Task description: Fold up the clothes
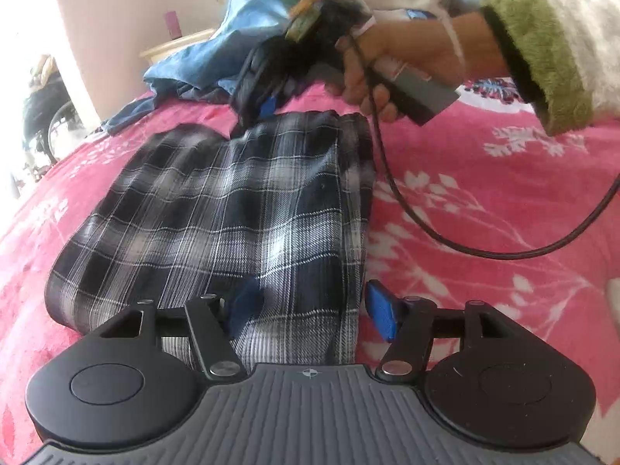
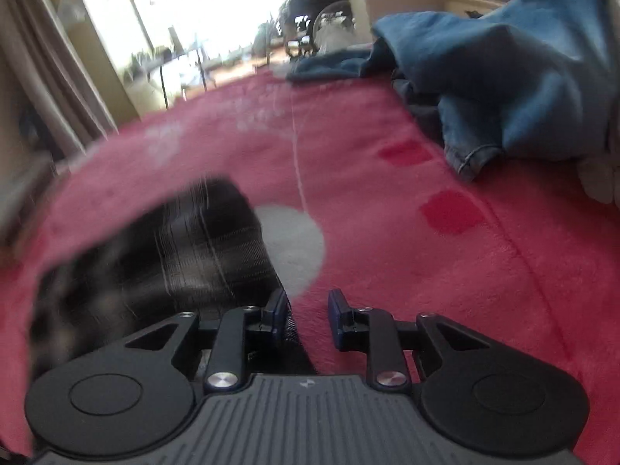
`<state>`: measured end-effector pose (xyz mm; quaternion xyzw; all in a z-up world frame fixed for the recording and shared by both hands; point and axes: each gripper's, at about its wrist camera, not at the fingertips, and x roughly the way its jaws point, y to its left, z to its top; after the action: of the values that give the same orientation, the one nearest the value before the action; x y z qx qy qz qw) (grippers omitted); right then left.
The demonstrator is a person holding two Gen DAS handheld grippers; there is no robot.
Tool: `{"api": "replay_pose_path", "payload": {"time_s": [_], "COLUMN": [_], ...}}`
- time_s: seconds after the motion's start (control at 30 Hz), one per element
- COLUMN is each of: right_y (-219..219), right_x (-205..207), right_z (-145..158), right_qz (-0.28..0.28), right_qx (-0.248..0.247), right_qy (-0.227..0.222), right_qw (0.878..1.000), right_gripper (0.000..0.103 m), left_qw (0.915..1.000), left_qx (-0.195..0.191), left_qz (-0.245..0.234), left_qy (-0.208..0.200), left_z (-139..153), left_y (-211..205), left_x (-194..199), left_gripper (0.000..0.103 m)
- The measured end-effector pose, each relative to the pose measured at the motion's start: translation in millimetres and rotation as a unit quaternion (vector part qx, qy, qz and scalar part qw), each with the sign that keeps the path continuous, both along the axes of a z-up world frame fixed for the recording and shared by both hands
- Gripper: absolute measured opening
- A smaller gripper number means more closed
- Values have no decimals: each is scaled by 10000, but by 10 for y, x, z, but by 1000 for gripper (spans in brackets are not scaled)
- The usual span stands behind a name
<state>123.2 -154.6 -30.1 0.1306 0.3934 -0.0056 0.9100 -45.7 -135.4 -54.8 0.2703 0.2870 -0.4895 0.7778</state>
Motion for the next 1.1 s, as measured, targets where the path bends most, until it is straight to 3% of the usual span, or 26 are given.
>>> {"api": "replay_pose_path", "payload": {"time_s": [0.23,0.33,0.5,0.6,0.7,0.73,0.77,0.87,0.9,1.0,1.07,1.1], "right_y": [415,372,291,585,924,1024,1083,1066,1096,1383,1631,1757], "right_x": [207,571,572,570,613,666,751,954,973,825,707,718], "right_z": [380,-46,242,481,441,337,166,16,104,512,642,547], "right_qz": [980,679,286,1122,2016,2085,2015,1526,1464,2337,3229,3407], "right_qx": [-339,-678,-525,-347,-118,-315,-657,-713,-712,-509,-233,-425], "right_qy": [-493,118,25,9,289,399,569,720,701,375,422,508], "right_qw": [9934,9953,9982,9931,9790,9767,9756,9831,9842,9703,9452,9378], "right_gripper": [22,26,28,28,28,28,28,27,30,30,30,30], "left_qw": [9999,9999,9998,9997,9995,9995,9995,9995,9995,9993,9992,9992], "left_qx": [-136,-123,-184,-235,-286,-290,-288,-265,-286,-349,-368,-371], "left_qz": [-35,-99,-89,-81,-74,-85,-103,-167,-146,-79,-68,-68], "left_qy": [70,-25,32,71,110,91,58,-47,-9,88,106,107], "left_z": [-26,-61,-86,-105,-123,-133,-144,-152,-146,-123,-115,-113], "left_y": [25,40,49,53,57,54,49,34,33,33,38,42], "left_x": [30,11,20,28,37,27,12,-20,-11,13,10,5], "left_gripper": [63,63,64,66,68,69,70,70,70,70,70,70]}}
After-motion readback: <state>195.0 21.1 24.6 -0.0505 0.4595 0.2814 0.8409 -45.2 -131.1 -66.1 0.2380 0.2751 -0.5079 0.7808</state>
